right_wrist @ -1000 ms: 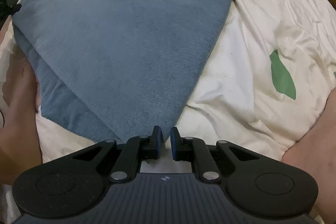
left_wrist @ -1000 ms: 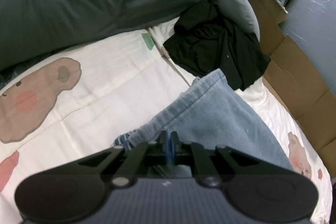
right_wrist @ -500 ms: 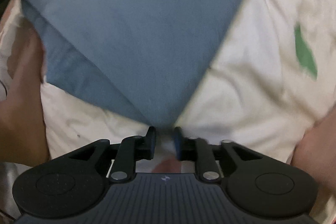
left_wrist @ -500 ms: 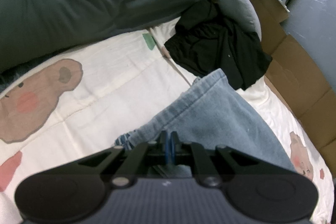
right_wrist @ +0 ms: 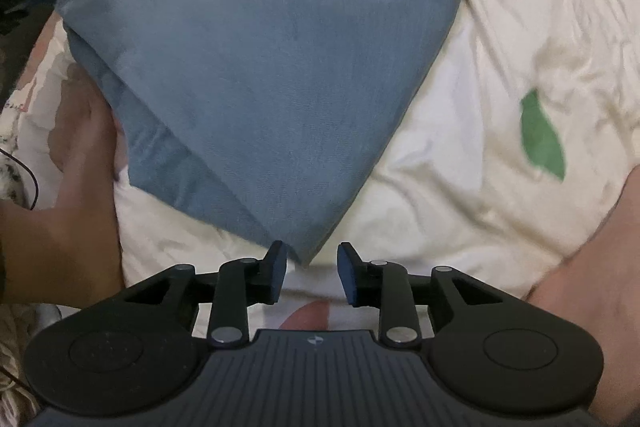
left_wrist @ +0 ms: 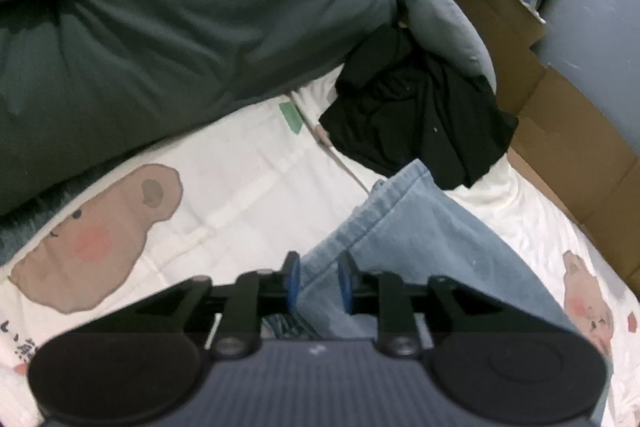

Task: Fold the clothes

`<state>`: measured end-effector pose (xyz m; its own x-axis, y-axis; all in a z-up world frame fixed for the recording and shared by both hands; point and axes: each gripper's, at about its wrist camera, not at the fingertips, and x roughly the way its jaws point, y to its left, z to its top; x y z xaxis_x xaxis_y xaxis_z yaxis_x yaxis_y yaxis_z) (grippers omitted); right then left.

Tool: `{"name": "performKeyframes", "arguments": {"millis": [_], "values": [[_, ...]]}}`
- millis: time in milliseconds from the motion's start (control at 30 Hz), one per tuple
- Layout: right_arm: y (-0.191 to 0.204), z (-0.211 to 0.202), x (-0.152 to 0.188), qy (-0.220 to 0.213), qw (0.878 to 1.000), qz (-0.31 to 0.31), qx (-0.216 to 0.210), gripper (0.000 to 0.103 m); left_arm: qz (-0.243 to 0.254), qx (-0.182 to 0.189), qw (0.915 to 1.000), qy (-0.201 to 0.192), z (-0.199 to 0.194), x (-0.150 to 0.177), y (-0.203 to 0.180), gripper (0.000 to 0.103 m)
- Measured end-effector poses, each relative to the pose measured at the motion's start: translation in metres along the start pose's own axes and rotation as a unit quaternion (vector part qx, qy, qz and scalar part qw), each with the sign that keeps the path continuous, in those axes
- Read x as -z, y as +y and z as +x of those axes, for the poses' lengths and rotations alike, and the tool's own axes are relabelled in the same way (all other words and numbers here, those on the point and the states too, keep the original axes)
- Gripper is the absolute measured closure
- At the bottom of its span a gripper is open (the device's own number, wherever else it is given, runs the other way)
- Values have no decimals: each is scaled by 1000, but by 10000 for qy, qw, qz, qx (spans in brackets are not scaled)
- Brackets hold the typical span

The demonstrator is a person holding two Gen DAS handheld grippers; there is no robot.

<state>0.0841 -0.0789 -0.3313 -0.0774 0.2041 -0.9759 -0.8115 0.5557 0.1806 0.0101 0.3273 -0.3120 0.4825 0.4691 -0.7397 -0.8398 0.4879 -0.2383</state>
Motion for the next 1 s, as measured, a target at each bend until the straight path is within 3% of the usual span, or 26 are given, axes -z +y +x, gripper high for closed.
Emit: {"name": "performKeyframes", "arguments": {"millis": [100, 267, 433, 567, 800, 1000], "values": [[-9, -9, -17, -160, 9998, 1, 107, 54, 30, -57, 10000, 15, 4, -1, -2, 66], [-28, -11, -47, -96, 9999, 86, -42, 54, 166, -51, 9998, 75, 9, -1, -5, 51], [-46, -10, -70, -54, 9998, 96, -169, 54, 119, -156, 9996, 213, 15, 4, 0, 51], [-51, -10, -87, 321, 9987, -243, -304, 54, 48, -282, 9991, 312, 18, 10, 6, 49], [-77, -6, -113, 519, 9951, -533, -644, 53, -95, -418, 9983, 388, 20, 13, 8, 45], [-111, 19, -132, 292, 9933, 164, -1103, 53, 47, -572, 9974, 438, 19, 14, 2, 41]]}}
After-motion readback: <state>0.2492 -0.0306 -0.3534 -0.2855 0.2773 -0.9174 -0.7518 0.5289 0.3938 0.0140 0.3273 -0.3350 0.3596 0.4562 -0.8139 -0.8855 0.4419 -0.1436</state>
